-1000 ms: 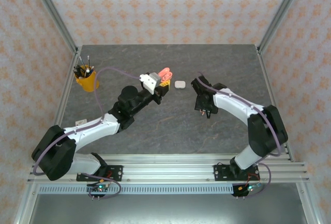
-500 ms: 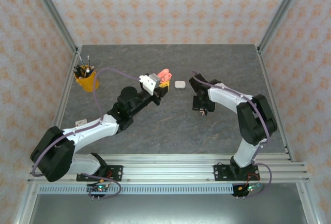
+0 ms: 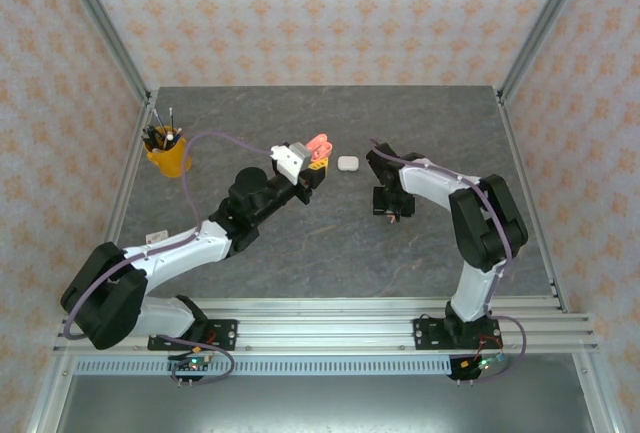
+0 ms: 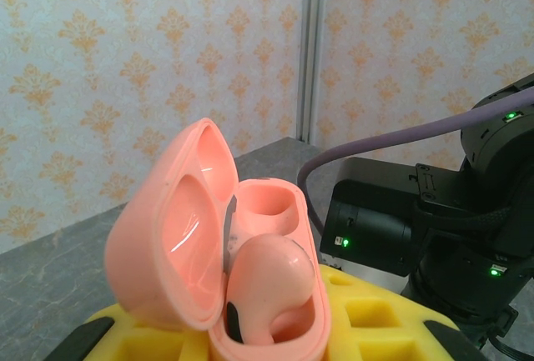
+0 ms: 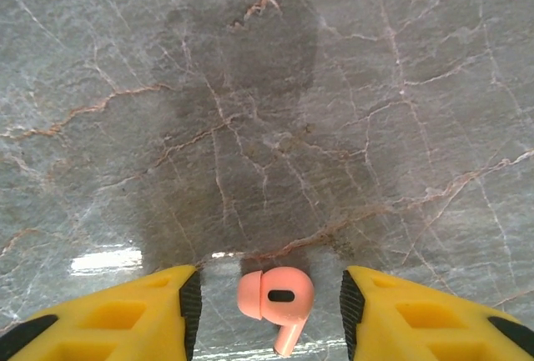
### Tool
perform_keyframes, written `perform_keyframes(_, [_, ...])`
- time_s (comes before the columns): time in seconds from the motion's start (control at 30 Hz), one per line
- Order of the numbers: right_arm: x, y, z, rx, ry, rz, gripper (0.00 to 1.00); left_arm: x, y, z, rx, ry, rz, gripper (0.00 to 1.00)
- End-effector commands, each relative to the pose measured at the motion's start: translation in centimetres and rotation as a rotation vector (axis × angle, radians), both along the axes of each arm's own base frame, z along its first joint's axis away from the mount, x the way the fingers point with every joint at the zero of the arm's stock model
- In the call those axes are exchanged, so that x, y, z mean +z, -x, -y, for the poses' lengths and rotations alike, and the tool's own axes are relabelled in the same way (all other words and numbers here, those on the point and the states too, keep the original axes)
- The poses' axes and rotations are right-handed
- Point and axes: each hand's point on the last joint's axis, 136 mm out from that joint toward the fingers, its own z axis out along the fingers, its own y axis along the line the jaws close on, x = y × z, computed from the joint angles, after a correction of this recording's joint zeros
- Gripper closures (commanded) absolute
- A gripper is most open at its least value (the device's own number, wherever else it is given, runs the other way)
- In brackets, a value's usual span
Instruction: Insert the wireless bluetooth earbuds into the charging case
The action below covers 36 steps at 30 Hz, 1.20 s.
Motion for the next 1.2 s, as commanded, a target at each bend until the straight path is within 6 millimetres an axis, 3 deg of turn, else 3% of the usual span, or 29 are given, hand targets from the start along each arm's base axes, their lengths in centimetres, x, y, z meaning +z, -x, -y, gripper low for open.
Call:
perform_keyframes(0.0, [0.17,-0.39,0.16,0.010,0.015,-0.002,0.52,0.45,-0.15,0.03,0.013,0.001,0.035,1.00])
perform_keyframes(0.43, [-0.22,-0.34,1.13,-0.008,0.028,-0.010,0.59,0.45,-0.11,0.05,0.011,0.002,0.034,1.00])
perform_keyframes(1.17, [-0.37,0.52,0.21,-0.009,-0.039,-0.033,0.64,0.51,-0.14,0.02,0.013,0.006,0.031,1.00])
